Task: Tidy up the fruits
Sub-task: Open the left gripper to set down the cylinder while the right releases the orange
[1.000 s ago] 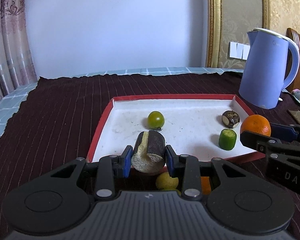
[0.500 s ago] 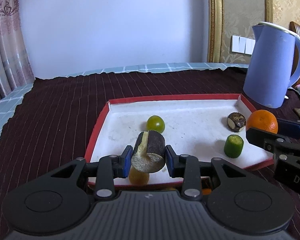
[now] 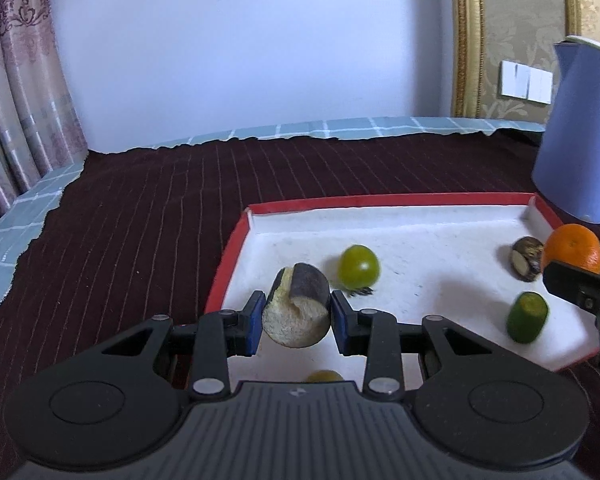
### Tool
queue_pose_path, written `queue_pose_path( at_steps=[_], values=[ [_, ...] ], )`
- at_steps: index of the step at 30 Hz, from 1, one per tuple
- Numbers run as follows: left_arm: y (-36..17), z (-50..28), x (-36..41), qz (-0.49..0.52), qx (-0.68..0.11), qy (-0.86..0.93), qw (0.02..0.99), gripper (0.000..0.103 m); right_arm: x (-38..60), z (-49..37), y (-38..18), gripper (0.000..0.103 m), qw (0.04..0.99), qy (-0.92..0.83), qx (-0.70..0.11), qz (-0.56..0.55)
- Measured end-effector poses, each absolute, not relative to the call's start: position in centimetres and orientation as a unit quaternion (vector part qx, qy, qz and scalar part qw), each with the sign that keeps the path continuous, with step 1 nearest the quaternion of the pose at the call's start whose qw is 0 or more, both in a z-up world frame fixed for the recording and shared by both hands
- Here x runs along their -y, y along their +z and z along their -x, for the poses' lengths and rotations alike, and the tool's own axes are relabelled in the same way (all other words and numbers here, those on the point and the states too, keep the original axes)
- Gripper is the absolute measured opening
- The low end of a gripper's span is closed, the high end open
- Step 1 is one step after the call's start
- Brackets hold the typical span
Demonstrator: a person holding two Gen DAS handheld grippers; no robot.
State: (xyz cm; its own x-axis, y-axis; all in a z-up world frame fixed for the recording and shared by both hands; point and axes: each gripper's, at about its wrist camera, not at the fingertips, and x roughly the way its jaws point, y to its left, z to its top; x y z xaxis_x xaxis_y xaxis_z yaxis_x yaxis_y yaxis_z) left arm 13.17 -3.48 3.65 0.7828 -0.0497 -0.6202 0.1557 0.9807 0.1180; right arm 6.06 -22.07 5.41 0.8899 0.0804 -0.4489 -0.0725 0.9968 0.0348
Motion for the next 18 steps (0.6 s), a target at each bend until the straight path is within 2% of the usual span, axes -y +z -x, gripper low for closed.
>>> queue_pose_path(
  at_steps=[18],
  values=[
    [3.6, -16.0, 3.8, -0.087, -0.328, -0.032, 0.940, 0.034, 22.0, -10.7, 4.6, 0.038, 0.967, 0.026, -0.253, -0.014]
  ],
)
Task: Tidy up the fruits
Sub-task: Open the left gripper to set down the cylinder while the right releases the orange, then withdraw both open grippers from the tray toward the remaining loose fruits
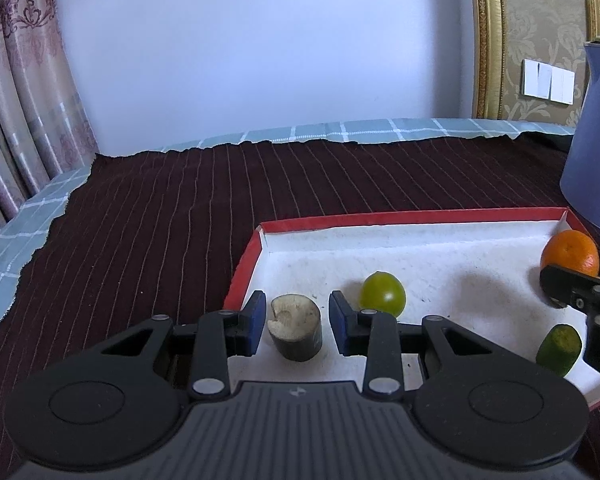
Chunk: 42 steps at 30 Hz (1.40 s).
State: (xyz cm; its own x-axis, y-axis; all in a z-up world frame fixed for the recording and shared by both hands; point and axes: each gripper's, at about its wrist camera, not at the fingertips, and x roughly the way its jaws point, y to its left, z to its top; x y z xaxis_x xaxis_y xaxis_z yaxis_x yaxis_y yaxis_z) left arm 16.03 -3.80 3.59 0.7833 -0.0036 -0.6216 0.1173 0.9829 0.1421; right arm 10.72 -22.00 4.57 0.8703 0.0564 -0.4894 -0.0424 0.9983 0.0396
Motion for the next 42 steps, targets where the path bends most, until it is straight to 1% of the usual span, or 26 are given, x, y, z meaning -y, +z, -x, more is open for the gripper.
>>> queue_pose_path(
  at_steps=[12, 13, 14, 15, 16, 19, 21, 23, 24, 26, 27, 28, 36, 38, 40, 42],
  values=[
    [3.4, -16.3, 3.6, -0.086, -0.332, -0.025, 0.939, 0.034, 22.3, -13.6, 3.7, 0.038, 0.963, 0.009, -0.267, -0.027],
    [3.4, -16.3, 3.6, -0.085, -0.333, -0.025, 0.939, 0.034, 22.4, -13.7, 3.6, 0.040, 0.962, 0.009, -0.270, -0.031],
    [3.4, -16.3, 3.6, -0.085, -0.334, -0.025, 0.938, 0.034, 22.4, -13.8, 3.5, 0.053, 0.962, 0.010, -0.270, -0.036],
    [3.3, -16.3, 3.6, -0.085, -0.335, -0.025, 0.938, 0.034, 22.5, -13.6, 3.5, 0.058, 0.963, 0.008, -0.265, -0.037],
    [3.3, -16.4, 3.6, -0.085, -0.336, -0.025, 0.938, 0.034, 22.5, -13.5, 3.5, 0.061, 0.964, 0.006, -0.262, -0.034],
    [3.2, -16.3, 3.4, -0.080, -0.342, -0.027, 0.936, 0.035, 22.4, -13.0, 3.7, 0.062, 0.966, 0.005, -0.259, -0.029],
    [3.2, -16.1, 3.0, -0.071, -0.346, -0.031, 0.935, 0.036, 22.5, -12.5, 3.9, 0.070, 0.966, 0.002, -0.256, -0.030],
    [3.2, -15.7, 2.6, -0.060, -0.350, -0.036, 0.934, 0.038, 22.4, -11.7, 4.1, 0.086, 0.969, -0.005, -0.247, -0.025],
    [3.2, -15.5, 2.3, -0.053, -0.351, -0.038, 0.934, 0.039, 22.3, -11.3, 4.2, 0.088, 0.970, -0.007, -0.243, -0.023],
    [3.3, -15.0, 1.8, -0.040, -0.354, -0.043, 0.933, 0.039, 22.3, -10.5, 4.4, 0.098, 0.972, -0.009, -0.235, -0.024],
    [3.4, -14.7, 1.5, -0.034, -0.356, -0.045, 0.933, 0.039, 22.3, -10.0, 4.5, 0.100, 0.972, -0.009, -0.233, -0.025],
    [3.5, -14.3, 1.3, -0.029, -0.356, -0.047, 0.933, 0.039, 22.3, -9.6, 4.5, 0.103, 0.972, -0.009, -0.233, -0.026],
    [3.5, -10.7, 0.3, -0.017, -0.335, -0.047, 0.941, 0.039, 22.3, -6.2, 4.0, 0.103, 0.969, 0.016, -0.242, -0.053],
    [3.3, -9.7, 0.2, -0.017, -0.330, -0.046, 0.943, 0.045, 22.3, -5.3, 3.9, 0.103, 0.969, 0.014, -0.239, -0.054],
    [3.1, -8.9, 0.1, -0.017, -0.324, -0.045, 0.945, 0.056, 22.3, -4.5, 3.8, 0.103, 0.969, 0.010, -0.240, -0.061],
    [3.0, -8.1, 0.2, -0.019, -0.317, -0.041, 0.947, 0.058, 22.3, -3.8, 3.7, 0.103, 0.968, 0.011, -0.243, -0.067]
  ],
)
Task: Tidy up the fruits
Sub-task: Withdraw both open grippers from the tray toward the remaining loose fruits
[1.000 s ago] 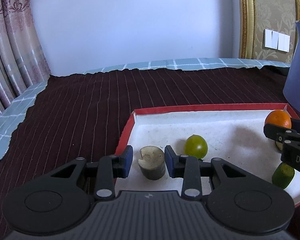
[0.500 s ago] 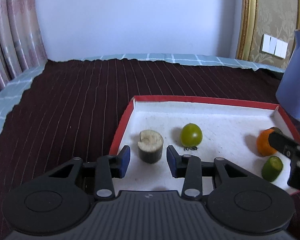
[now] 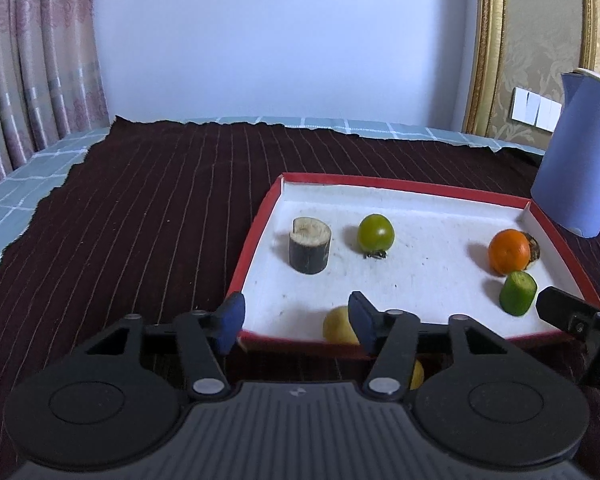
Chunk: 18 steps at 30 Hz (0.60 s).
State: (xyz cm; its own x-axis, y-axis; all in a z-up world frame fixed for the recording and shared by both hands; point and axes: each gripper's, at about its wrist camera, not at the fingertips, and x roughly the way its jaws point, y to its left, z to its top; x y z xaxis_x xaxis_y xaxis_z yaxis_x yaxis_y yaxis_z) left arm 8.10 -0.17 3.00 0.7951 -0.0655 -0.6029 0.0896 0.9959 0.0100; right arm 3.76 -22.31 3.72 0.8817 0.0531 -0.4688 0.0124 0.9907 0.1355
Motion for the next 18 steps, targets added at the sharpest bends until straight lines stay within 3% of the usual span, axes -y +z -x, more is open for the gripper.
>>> queue_pose_path(
  at_steps=[4, 9, 12, 18],
  values=[
    [3.1, -6.8, 0.2, -0.023, -0.302, -0.030, 0.952, 0.074, 21.9, -2.4, 3.7, 0.103, 0.969, 0.003, -0.238, -0.062],
    [3.0, -5.8, 0.2, -0.029, -0.291, -0.018, 0.956, 0.078, 21.8, -1.4, 3.7, 0.103, 0.969, 0.005, -0.238, -0.064],
    [2.9, -5.4, 0.1, -0.030, -0.288, -0.011, 0.957, 0.086, 22.0, -1.1, 3.5, 0.103, 0.967, 0.009, -0.242, -0.075],
    [2.5, -4.5, -0.1, -0.038, -0.281, 0.002, 0.959, 0.087, 22.6, -0.2, 3.1, 0.103, 0.966, 0.006, -0.242, -0.092]
  ],
)
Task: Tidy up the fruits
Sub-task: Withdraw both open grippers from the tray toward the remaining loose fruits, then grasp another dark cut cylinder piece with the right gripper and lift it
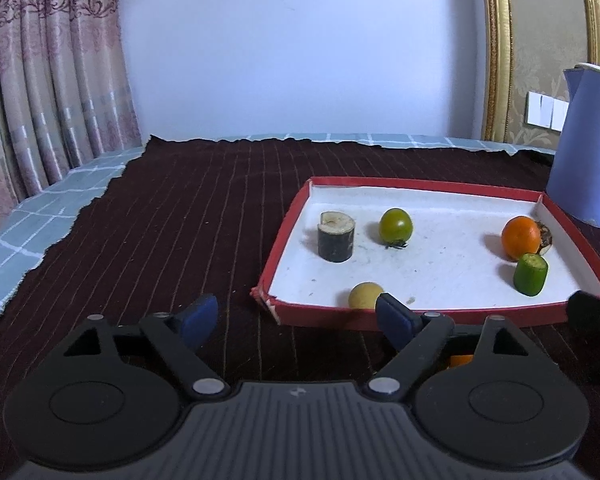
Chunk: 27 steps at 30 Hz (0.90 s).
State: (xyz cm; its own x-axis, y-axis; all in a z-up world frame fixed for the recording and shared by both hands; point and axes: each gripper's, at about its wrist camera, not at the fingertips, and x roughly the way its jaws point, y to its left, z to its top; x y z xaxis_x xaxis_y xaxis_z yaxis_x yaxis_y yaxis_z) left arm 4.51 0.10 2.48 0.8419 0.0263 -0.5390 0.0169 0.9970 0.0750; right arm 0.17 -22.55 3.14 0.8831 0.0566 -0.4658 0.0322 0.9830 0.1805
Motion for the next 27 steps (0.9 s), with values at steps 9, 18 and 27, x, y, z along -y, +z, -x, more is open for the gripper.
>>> queue_pose_path(
  at_steps=[9, 18, 27],
  values=[
    [1.4, -3.3, -1.8, -0.002, -0.268, -0.020, 0.963, 0.088, 22.5, 2.5, 2.4, 0.103, 0.968, 0.090, -0.227, -0.051],
    [0.3, -2.4, -2.3, -0.007, -0.253, -0.008, 0.968, 0.088, 20.4, 1.6, 1.6, 0.085, 0.953, 0.154, -0.262, -0.016],
    [-0.1, -2.6, -2.8, 0.018, -0.259, -0.019, 0.966, 0.088, 19.5, -0.5, 0.0, 0.049, 0.934, 0.182, -0.307, -0.003]
  ],
)
